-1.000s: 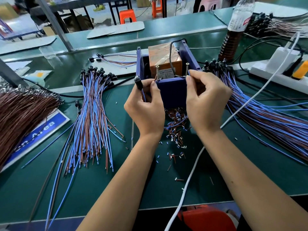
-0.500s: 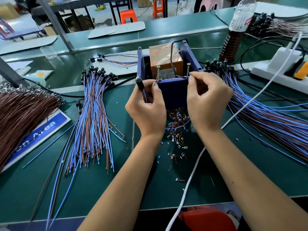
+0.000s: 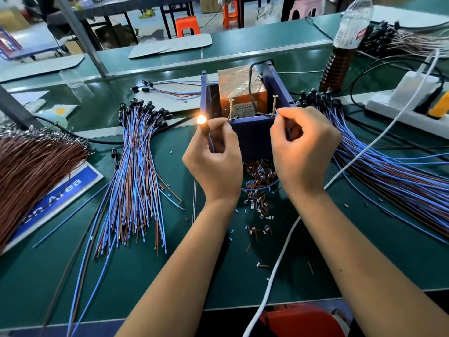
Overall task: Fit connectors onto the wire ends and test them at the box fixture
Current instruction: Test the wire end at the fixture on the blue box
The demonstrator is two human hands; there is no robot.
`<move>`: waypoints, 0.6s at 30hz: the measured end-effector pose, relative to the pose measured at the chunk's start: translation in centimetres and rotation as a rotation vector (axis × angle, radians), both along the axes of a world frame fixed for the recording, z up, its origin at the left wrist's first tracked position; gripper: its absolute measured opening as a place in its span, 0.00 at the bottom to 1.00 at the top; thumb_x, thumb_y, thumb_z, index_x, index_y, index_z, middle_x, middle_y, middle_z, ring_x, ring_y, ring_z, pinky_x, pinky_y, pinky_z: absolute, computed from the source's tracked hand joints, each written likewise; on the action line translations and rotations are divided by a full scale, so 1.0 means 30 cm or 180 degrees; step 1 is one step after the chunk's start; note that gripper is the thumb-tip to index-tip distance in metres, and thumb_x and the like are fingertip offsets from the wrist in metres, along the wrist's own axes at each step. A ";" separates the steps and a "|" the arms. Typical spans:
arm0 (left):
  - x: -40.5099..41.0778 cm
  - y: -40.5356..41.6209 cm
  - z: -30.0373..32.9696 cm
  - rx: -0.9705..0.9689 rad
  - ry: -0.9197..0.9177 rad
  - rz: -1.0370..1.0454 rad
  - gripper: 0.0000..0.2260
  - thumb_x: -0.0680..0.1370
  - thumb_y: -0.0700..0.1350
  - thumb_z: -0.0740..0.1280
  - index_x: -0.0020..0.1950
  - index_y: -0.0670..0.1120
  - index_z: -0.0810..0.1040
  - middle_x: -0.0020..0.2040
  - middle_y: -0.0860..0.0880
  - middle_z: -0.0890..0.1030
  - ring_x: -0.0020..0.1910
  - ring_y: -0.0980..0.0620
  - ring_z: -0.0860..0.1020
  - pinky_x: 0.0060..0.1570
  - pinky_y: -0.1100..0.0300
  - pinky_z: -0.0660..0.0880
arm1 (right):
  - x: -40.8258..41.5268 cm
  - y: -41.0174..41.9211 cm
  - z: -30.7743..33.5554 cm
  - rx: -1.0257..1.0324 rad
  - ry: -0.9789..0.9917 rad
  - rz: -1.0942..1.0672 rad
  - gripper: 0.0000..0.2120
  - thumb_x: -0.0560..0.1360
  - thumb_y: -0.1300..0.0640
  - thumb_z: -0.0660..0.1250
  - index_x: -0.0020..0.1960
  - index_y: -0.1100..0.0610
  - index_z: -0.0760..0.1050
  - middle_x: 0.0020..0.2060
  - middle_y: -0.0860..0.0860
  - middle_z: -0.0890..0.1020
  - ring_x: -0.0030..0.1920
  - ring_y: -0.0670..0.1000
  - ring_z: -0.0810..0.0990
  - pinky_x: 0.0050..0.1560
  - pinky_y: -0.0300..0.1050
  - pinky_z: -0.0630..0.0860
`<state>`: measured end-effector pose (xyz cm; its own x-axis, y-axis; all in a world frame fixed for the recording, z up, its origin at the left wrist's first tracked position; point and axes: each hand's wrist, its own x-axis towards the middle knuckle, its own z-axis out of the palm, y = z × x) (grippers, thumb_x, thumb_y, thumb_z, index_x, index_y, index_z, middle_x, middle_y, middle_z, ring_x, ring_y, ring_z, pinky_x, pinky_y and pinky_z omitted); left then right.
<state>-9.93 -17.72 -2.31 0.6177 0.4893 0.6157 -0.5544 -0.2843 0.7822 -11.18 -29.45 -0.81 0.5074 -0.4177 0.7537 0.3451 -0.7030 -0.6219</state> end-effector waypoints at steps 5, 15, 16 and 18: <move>-0.001 -0.001 0.001 -0.0004 -0.0012 0.0017 0.05 0.77 0.37 0.70 0.45 0.46 0.82 0.33 0.55 0.77 0.31 0.57 0.72 0.36 0.63 0.71 | 0.000 0.000 -0.001 -0.0024 0.0028 0.0018 0.05 0.77 0.65 0.71 0.46 0.62 0.86 0.36 0.54 0.83 0.36 0.47 0.74 0.41 0.27 0.64; -0.035 -0.028 0.040 -0.0301 0.0172 0.0032 0.07 0.78 0.37 0.69 0.43 0.48 0.81 0.33 0.54 0.77 0.30 0.56 0.71 0.33 0.59 0.71 | -0.023 -0.034 0.021 0.0319 0.0112 0.0063 0.06 0.78 0.63 0.70 0.50 0.62 0.86 0.42 0.52 0.86 0.41 0.48 0.81 0.46 0.30 0.72; -0.047 -0.041 0.055 -0.0350 0.0217 -0.0018 0.07 0.78 0.38 0.69 0.43 0.48 0.81 0.32 0.54 0.77 0.31 0.55 0.71 0.33 0.59 0.72 | -0.032 -0.051 0.026 0.0355 0.0131 0.0053 0.07 0.78 0.62 0.70 0.50 0.61 0.86 0.41 0.51 0.85 0.41 0.48 0.81 0.45 0.31 0.72; -0.065 -0.076 0.089 -0.0421 0.0351 -0.0238 0.07 0.78 0.38 0.69 0.42 0.48 0.81 0.32 0.51 0.78 0.31 0.52 0.74 0.35 0.58 0.74 | -0.057 -0.088 0.042 0.0412 0.0227 0.0002 0.08 0.78 0.61 0.69 0.54 0.60 0.86 0.41 0.50 0.84 0.40 0.49 0.81 0.45 0.33 0.73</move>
<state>-11.88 -20.01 0.36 0.7156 0.5116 0.4757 -0.4791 -0.1361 0.8671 -12.89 -32.10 0.46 0.5580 -0.5088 0.6556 0.2972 -0.6151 -0.7303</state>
